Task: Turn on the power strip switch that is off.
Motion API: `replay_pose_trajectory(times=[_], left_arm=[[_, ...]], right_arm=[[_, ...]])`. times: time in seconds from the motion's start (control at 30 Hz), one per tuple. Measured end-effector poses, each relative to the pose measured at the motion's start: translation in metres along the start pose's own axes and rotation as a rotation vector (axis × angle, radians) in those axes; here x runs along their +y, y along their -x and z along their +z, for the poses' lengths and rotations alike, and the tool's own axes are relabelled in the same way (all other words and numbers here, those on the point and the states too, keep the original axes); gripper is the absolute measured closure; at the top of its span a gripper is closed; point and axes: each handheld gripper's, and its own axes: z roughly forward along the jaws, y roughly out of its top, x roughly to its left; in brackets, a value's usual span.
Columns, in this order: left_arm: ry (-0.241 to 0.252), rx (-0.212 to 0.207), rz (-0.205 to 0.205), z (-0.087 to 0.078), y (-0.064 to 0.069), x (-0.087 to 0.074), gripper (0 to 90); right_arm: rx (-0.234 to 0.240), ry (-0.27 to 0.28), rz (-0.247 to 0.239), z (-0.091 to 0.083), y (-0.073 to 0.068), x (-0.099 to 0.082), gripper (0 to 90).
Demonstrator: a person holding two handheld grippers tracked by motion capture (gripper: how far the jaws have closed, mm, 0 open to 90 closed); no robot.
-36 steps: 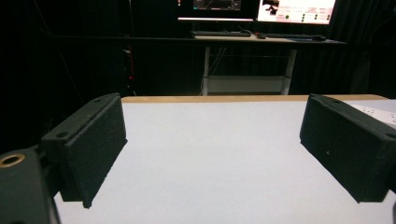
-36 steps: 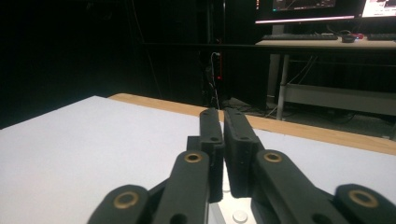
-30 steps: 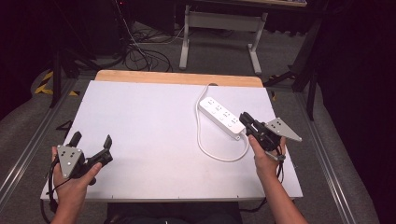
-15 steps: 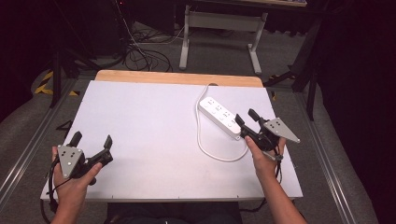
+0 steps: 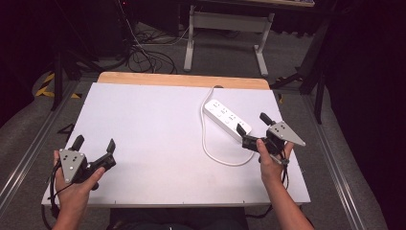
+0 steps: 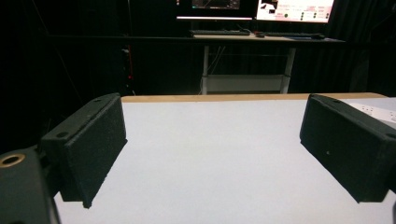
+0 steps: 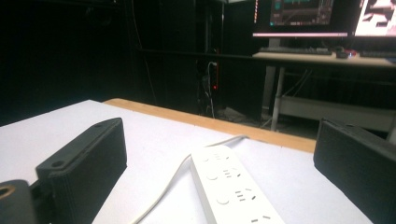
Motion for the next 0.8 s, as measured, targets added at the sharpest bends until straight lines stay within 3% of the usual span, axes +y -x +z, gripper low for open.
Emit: replay_pose_trajectory(times=[0.8], left_arm=[[-0.001,0.002,0.003,-0.0002,-0.0002,-0.0002,7.8]], right_arm=[[0.0,0.009,-0.019,0.0008,-0.0018,-0.0004,4.5]])
